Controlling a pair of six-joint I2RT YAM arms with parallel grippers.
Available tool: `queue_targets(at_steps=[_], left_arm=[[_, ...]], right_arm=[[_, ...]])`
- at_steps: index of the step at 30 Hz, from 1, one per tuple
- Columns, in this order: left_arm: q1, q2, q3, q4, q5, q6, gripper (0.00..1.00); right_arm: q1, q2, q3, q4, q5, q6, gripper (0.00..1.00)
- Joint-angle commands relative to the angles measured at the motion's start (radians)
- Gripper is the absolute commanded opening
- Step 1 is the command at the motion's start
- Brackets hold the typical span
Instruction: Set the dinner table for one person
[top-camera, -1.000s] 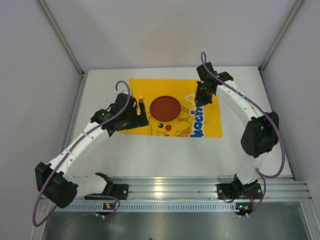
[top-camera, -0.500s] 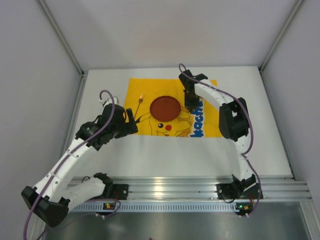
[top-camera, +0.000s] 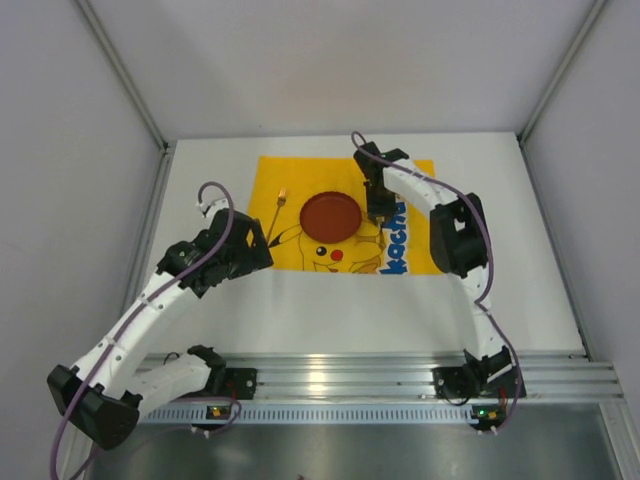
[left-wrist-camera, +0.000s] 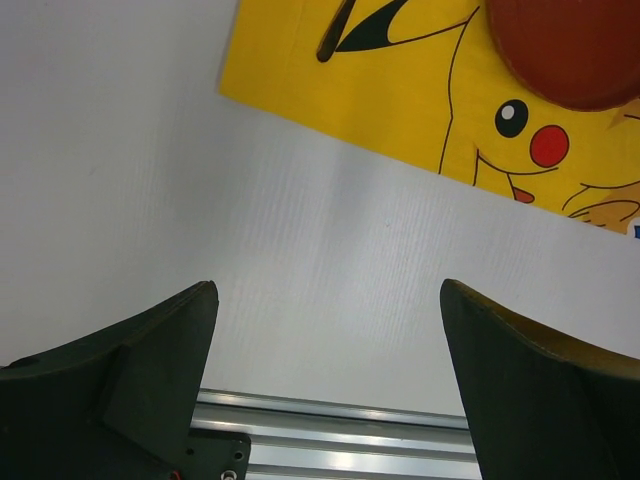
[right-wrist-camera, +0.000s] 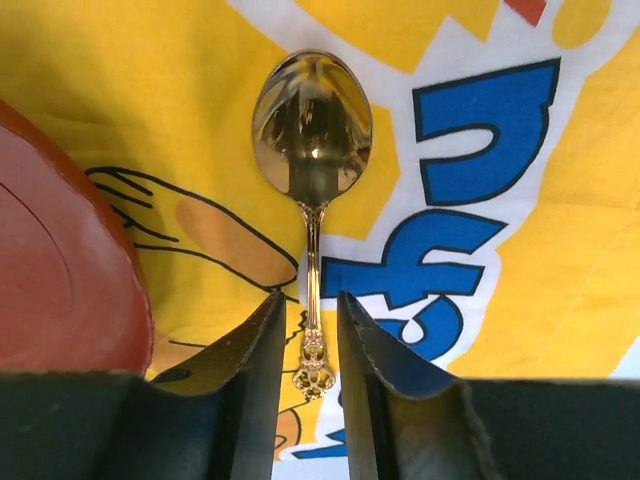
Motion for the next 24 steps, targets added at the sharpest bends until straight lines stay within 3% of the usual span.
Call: queue_targets(at_steps=[1,7,13,15,18,19,20,21,24], left_arm=[[0.01,0.034,0.027,0.019,-0.027,0.012,0.98],[0.046,0.132,0.1,0.025,-0.058,0.096,0.98],[0.185,0.135,0.122,0.153,-0.046,0.225,0.99],[0.283,0.121,0.097,0.244,-0.017,0.268,0.99],[0.314,0.126,0.073,0.292,-0.052,0.309,0.99],[0.316,0.144,0.068,0.327,-0.065,0.327,0.99],[0.319,0.147,0.045,0.344,-0.097,0.35,0.99],[0.331,0.146,0.027,0.369,-0.111,0.354,0.99],[0.348,0.098,-0.134,0.606,-0.151,0.363,0.99]], right_arm=[[-0.006,-0.014,0.077,-0.009,0.026,-0.019,0.32],[-0.007,-0.109,0.097,-0.015,0.009,-0.015,0.43],[-0.004,-0.387,-0.004,0.116,-0.016,-0.098,0.51],[-0.006,-0.567,-0.146,0.199,-0.026,-0.124,0.52],[-0.004,-0.834,-0.387,0.398,-0.01,-0.124,0.57],[-0.004,-0.905,-0.457,0.452,0.007,-0.121,0.68],[-0.004,-1.036,-0.595,0.563,0.02,-0.118,0.91],[0.0,-1.101,-0.668,0.616,0.035,-0.117,1.0],[-0.001,-1.319,-0.935,0.782,0.099,-0.114,1.0]])
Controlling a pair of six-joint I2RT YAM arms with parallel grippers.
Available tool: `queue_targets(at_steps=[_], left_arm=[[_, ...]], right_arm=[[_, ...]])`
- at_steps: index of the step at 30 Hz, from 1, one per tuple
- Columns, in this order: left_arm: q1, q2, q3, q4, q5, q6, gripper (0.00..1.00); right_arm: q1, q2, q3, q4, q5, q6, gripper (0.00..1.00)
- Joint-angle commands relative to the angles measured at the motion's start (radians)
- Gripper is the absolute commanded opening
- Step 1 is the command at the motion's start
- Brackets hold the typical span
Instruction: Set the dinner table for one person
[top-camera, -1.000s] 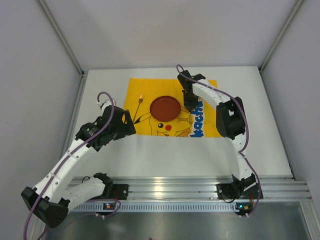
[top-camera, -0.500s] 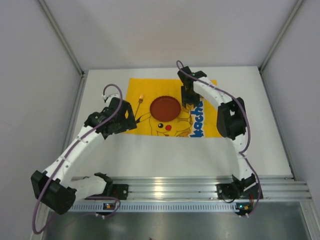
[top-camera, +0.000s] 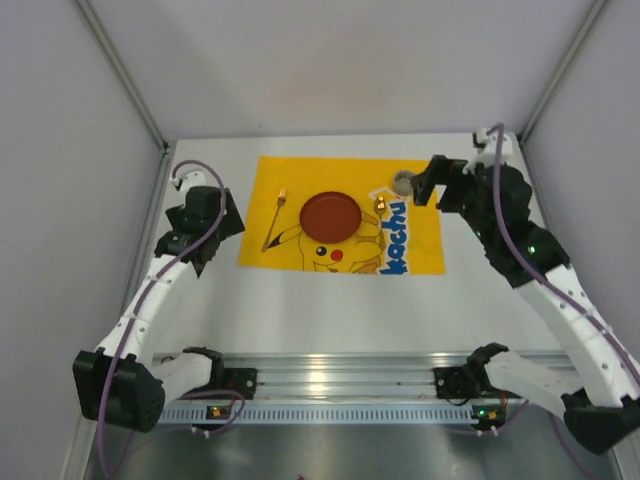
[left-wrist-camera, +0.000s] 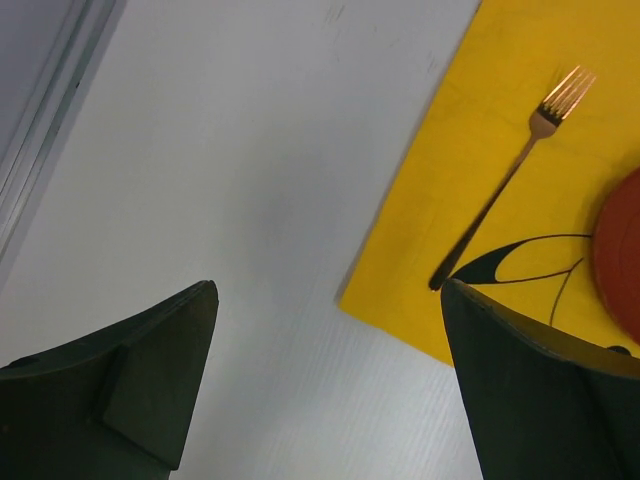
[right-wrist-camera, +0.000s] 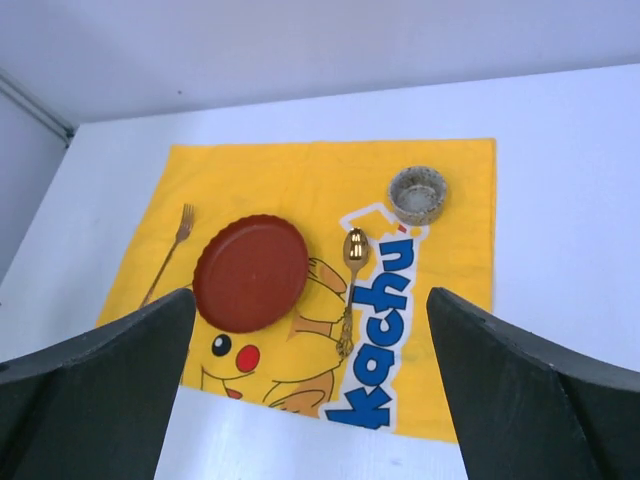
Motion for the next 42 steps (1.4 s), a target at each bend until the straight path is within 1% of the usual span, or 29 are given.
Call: queue_targets(at_steps=[1,2,4,5,7,9,11,12,14,15,16,19,21,22,23,24,25,27,28,30,31,33,35,36,37,38,40,41,42], left_arm=[[0.024,-0.083,-0.171,0.306,-0.073,0.048,0.99],[0.028,-0.103,-0.292,0.481,-0.064,0.062,0.99],[0.031,-0.153,-0.413,0.657,-0.009,0.111,0.98],[0.031,-0.163,-0.525,0.831,0.003,0.135,0.98],[0.031,-0.163,-0.639,0.949,0.016,0.216,0.97],[0.036,-0.139,-0.694,1.102,-0.024,0.249,0.99],[0.062,-0.065,-0.747,1.184,0.02,0.269,0.99],[0.091,-0.001,-0.759,1.281,0.045,0.268,0.99],[0.106,0.073,-0.775,1.368,0.082,0.269,0.99],[0.113,0.146,-0.773,1.438,0.089,0.286,0.99],[0.113,0.17,-0.753,1.425,0.098,0.289,0.99],[0.131,0.266,-0.701,1.535,0.15,0.321,0.99],[0.146,0.32,-0.655,1.497,0.166,0.327,0.99],[0.151,0.34,-0.667,1.547,0.183,0.333,0.99],[0.159,0.374,-0.696,1.642,0.23,0.338,0.99],[0.168,0.444,-0.705,1.687,0.247,0.341,0.97],[0.168,0.455,-0.702,1.71,0.244,0.356,0.97],[0.168,0.422,-0.699,1.666,0.256,0.347,0.98],[0.168,0.425,-0.715,1.704,0.258,0.353,0.98],[0.166,0.423,-0.715,1.687,0.255,0.352,0.96],[0.166,0.425,-0.703,1.677,0.246,0.349,0.99],[0.165,0.431,-0.693,1.667,0.235,0.35,0.99],[0.165,0.429,-0.693,1.666,0.235,0.347,0.99],[0.165,0.431,-0.695,1.672,0.235,0.352,0.99],[0.165,0.432,-0.695,1.672,0.235,0.352,0.99],[0.165,0.431,-0.695,1.67,0.235,0.352,0.99],[0.165,0.431,-0.695,1.67,0.235,0.352,0.99],[0.165,0.431,-0.695,1.67,0.235,0.352,0.99],[0.165,0.431,-0.695,1.669,0.235,0.352,0.99]], right_arm=[[0.002,-0.144,-0.263,0.247,0.088,-0.006,1.0],[0.003,-0.225,-0.365,0.279,0.088,-0.013,1.0],[0.003,-0.298,-0.453,0.292,0.091,-0.056,1.0],[0.002,-0.359,-0.52,0.274,0.097,-0.088,1.0],[0.003,-0.414,-0.571,0.249,0.14,-0.105,1.0],[0.002,-0.496,-0.631,0.229,0.165,-0.112,1.0],[0.002,-0.571,-0.686,0.229,0.177,-0.121,1.0],[0.002,-0.594,-0.703,0.238,0.179,-0.119,1.0],[0.003,-0.648,-0.745,0.243,0.179,-0.116,1.0],[0.002,-0.662,-0.754,0.243,0.177,-0.116,1.0],[0.002,-0.674,-0.763,0.243,0.177,-0.118,1.0],[0.002,-0.708,-0.788,0.243,0.179,-0.159,1.0],[0.002,-0.725,-0.806,0.244,0.189,-0.17,1.0],[0.003,-0.729,-0.814,0.249,0.211,-0.171,1.0],[0.002,-0.731,-0.82,0.25,0.224,-0.17,1.0],[0.002,-0.728,-0.82,0.253,0.235,-0.168,1.0],[0.003,-0.717,-0.82,0.255,0.229,-0.176,1.0],[0.003,-0.703,-0.825,0.261,0.214,-0.187,1.0],[0.002,-0.692,-0.834,0.267,0.217,-0.196,1.0],[0.002,-0.679,-0.851,0.315,0.221,-0.21,1.0],[0.003,-0.653,-0.869,0.341,0.225,-0.236,1.0],[0.002,-0.614,-0.885,0.412,0.231,-0.256,1.0],[0.0,-0.538,-0.906,0.462,0.246,-0.286,1.0],[-0.001,-0.509,-0.914,0.536,0.254,-0.306,1.0],[-0.006,-0.451,-0.929,0.574,0.264,-0.353,1.0],[-0.024,-0.424,-0.937,0.623,0.292,-0.358,1.0],[-0.07,-0.338,-0.974,0.761,0.251,-0.345,1.0],[-0.145,-0.308,-0.987,0.81,0.141,-0.339,1.0],[-0.185,-0.272,-1.004,0.865,0.086,-0.305,1.0]])
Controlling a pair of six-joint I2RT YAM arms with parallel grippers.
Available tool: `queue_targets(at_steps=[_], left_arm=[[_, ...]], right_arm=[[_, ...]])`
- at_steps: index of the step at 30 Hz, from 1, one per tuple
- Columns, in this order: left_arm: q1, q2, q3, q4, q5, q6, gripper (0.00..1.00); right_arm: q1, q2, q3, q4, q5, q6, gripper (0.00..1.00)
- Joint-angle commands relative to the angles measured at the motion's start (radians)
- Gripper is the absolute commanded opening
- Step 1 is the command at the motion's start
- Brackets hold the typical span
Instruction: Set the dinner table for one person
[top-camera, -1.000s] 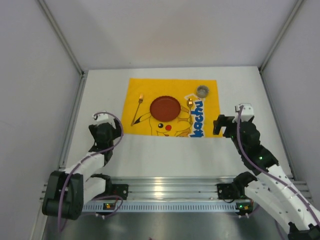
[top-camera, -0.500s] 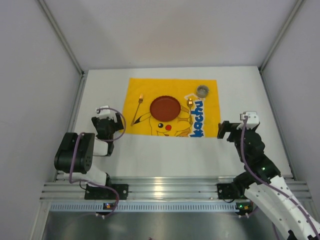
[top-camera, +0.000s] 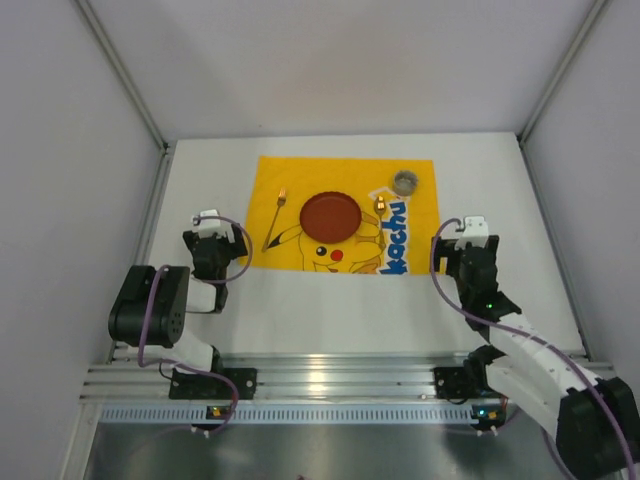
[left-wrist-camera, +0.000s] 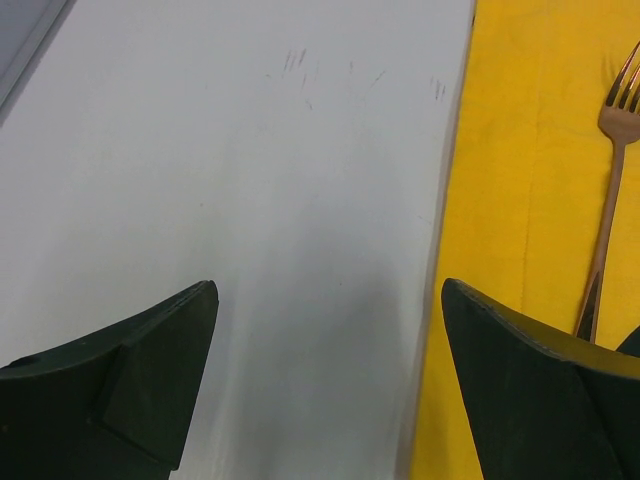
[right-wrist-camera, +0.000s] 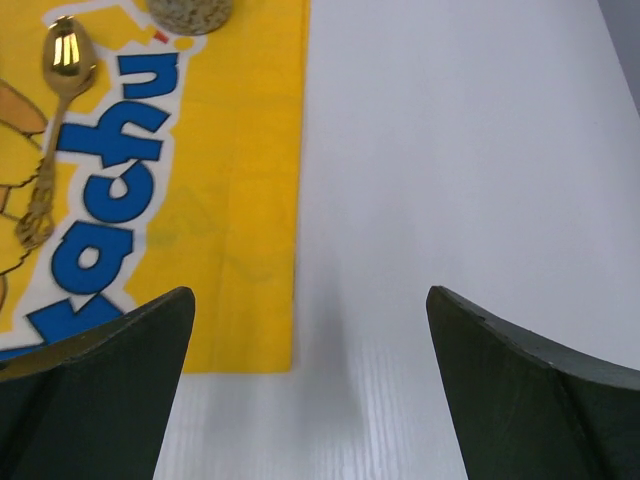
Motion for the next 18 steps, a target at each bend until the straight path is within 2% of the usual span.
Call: queue_targets(at_steps=[1,3,5,8,10,13,15,18], left_arm=[[0.003,-0.005,0.016,0.078,0.012,0.008,0.99],[0.003,-0.005,0.016,0.078,0.012,0.008,0.99],[0.003,-0.005,0.016,0.078,0.011,0.008,0.99],[0.003,-0.005,0.016,0.078,0.012,0.008,0.99],[0.003,-0.005,0.016,0.078,0.011,0.008,0.99],[0.003,-0.006,0.016,0.078,0.011,0.008,0.99],[0.003,-0.006,0.016,0.078,0.011,0.008,0.99],[0.003,-0.008,0.016,0.077,0.011,0.008,0.99]], right_arm=[[-0.175,0.13,-0.059,0.401,-0.148,0.004,1.0],[-0.22,0.214,-0.079,0.532,-0.195,-0.015,1.0],[-0.272,0.327,-0.099,0.739,-0.229,-0.059,1.0],[-0.301,0.462,-0.086,0.909,-0.277,-0.056,1.0],[-0.322,0.559,-0.076,0.96,-0.327,-0.096,1.0],[-0.342,0.681,-0.104,1.17,-0.412,-0.108,1.0],[-0.341,0.67,-0.075,1.078,-0.343,-0.079,1.0],[-0.342,0.673,-0.067,1.073,-0.314,-0.067,1.0]])
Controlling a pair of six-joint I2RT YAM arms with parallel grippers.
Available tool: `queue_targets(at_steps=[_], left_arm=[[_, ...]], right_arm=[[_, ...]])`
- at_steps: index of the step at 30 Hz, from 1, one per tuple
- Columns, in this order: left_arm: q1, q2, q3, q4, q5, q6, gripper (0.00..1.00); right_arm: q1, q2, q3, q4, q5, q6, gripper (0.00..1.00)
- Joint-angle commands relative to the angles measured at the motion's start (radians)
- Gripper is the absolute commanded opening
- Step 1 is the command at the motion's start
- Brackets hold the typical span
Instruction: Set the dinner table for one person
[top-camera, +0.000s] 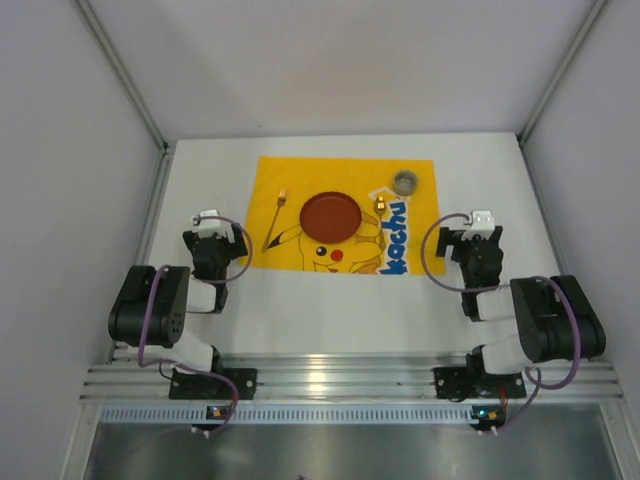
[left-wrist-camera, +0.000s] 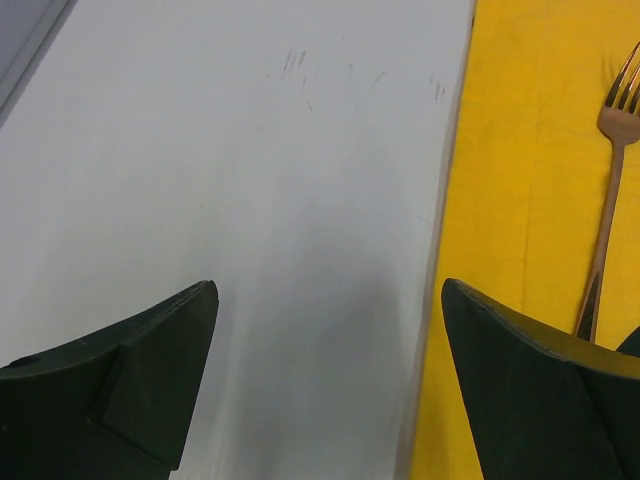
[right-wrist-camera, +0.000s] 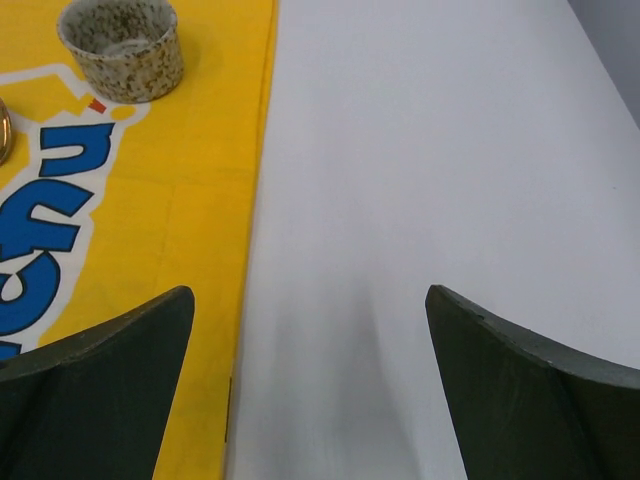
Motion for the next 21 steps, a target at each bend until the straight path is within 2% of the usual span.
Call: queue_targets(at_steps=[1,21], left_arm=[[0.003,-0.006,0.016,0.076,0.013,0.008,0.99],[0.003,-0.003,0.016,0.076,0.013,0.008,0.99]], right_arm=[[-0.011,0.0,0.04,0.127,-0.01,0.011,1.0],[-0.013,-0.001,0.05,0.105,0.007,0.019,1.0]])
